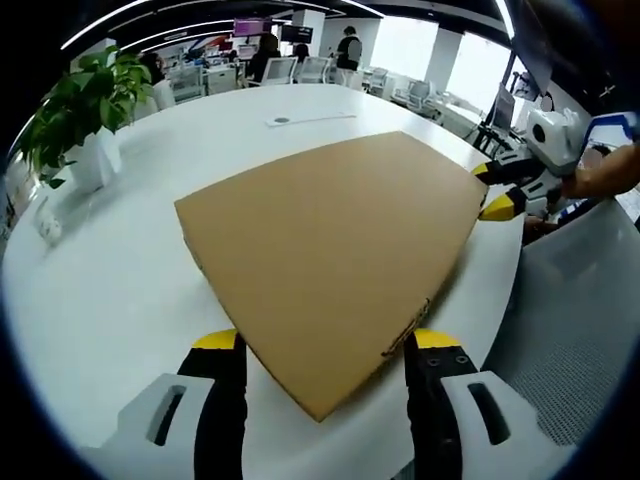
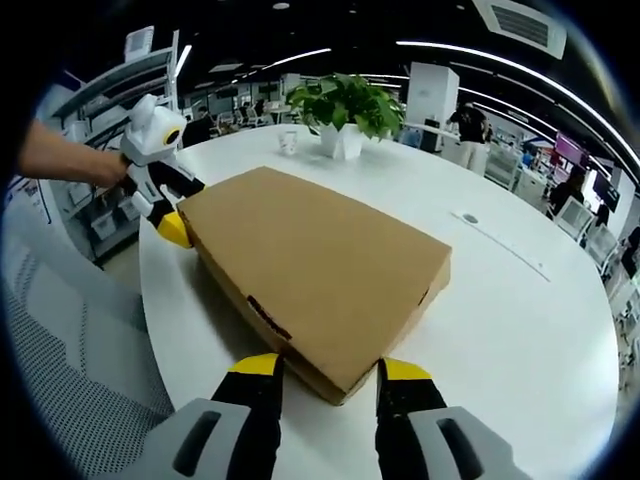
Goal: Operate the shoe box by opening the lid, removing the specified soft item, and placing it in the target area until the item is outside and the box remains undamaged.
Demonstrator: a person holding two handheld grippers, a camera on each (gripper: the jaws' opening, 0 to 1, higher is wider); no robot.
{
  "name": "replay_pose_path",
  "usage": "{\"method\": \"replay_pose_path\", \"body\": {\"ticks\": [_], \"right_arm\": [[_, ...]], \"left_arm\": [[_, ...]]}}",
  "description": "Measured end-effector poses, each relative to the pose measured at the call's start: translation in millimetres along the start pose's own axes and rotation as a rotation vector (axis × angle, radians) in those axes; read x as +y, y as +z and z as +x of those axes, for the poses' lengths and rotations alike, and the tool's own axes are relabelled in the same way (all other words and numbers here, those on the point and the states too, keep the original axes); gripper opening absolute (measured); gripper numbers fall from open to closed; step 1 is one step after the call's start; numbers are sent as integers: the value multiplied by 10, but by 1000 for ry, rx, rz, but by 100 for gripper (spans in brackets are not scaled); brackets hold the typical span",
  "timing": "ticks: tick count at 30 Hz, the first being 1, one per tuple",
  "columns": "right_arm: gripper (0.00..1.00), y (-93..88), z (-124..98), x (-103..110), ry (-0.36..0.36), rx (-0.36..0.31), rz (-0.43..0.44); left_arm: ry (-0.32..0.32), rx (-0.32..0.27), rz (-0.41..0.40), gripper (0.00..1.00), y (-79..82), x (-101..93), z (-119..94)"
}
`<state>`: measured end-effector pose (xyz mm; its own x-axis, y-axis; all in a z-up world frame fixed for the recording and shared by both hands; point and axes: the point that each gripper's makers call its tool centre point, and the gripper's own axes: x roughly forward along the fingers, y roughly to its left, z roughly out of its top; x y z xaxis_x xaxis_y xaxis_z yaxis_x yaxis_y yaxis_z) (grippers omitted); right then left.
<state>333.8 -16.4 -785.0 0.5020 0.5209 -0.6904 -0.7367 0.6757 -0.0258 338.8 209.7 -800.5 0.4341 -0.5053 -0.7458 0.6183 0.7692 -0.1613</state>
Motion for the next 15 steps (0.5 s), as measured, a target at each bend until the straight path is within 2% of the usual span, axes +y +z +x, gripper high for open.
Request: {"method": "replay_pose_path", "body": {"ticks": [7,15], "right_arm": [[30,-37,-40,144,18,13,-10],[30,-47,-56,130,32,-4,-8]], "left_arm": [[-19,21,27,65,-65,-6,-64],[-13,1,32,66,-70,-76,-96]]}}
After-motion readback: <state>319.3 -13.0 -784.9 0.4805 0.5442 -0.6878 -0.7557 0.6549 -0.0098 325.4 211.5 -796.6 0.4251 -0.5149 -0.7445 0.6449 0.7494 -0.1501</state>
